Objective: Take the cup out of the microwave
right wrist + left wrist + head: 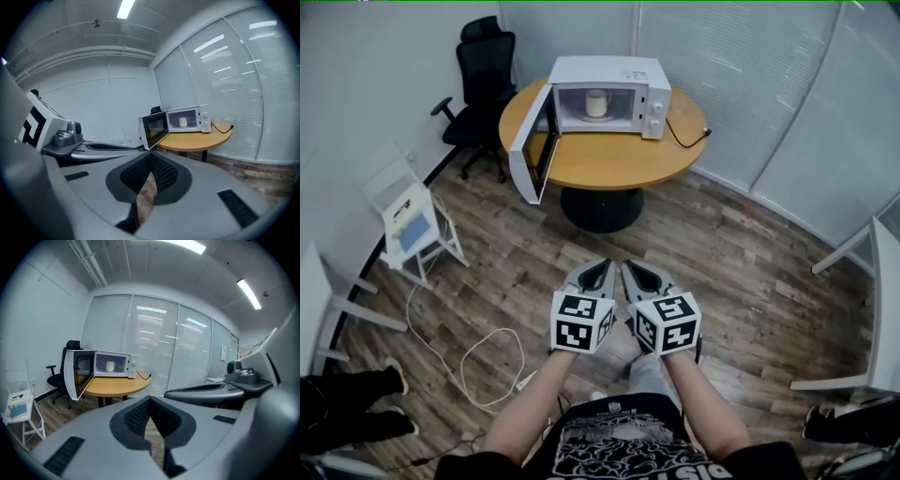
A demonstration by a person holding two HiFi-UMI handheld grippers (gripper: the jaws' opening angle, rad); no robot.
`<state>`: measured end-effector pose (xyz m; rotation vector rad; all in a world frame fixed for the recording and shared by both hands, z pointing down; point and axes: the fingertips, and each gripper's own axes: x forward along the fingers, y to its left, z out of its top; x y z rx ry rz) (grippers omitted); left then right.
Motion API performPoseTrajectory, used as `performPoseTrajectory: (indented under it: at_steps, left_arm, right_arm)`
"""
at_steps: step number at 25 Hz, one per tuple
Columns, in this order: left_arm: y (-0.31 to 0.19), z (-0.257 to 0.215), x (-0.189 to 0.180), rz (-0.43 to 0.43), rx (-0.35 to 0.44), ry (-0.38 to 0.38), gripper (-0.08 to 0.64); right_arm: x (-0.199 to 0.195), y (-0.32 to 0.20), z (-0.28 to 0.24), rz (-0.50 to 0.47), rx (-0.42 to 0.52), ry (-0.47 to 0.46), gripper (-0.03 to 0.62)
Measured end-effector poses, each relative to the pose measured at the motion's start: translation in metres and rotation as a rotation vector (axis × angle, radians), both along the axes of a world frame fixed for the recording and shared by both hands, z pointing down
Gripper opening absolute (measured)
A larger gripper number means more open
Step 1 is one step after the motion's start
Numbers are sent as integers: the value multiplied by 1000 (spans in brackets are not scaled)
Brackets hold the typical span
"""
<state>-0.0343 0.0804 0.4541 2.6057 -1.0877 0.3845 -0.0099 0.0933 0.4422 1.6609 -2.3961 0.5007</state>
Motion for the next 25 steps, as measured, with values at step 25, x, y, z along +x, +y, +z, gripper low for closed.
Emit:
performPoseTrajectory:
  at_steps: [25]
  left_arm:
    - [-171,-12,152,-138,-3,-59,9]
  right_arm:
    - [158,-171,-18,-118,11,-68,15]
